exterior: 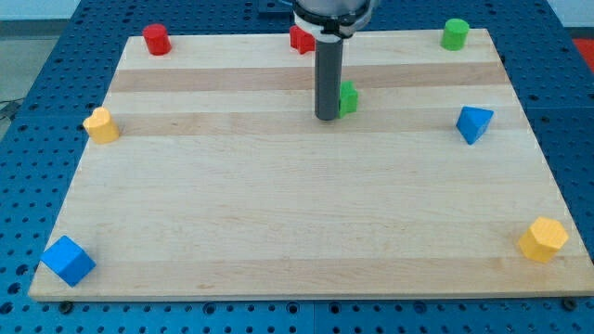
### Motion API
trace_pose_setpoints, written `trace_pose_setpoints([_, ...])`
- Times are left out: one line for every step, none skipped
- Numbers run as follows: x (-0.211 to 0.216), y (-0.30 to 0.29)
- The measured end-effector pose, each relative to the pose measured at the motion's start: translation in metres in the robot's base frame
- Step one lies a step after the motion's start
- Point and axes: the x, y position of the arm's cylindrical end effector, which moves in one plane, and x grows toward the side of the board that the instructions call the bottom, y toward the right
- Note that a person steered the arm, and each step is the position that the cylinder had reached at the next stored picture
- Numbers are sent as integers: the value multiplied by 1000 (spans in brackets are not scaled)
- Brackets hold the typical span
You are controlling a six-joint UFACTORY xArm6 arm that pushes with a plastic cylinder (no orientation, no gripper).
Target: Slide green star up from the bottom center of the board
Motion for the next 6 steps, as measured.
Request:
trace_pose_setpoints([-5,14])
trace_pose_setpoints([-9,26])
trace_pose_setpoints([-22,26])
trace_pose_setpoints([-39,26])
trace_pose_setpoints([-39,26])
trace_pose_setpoints([-29,49])
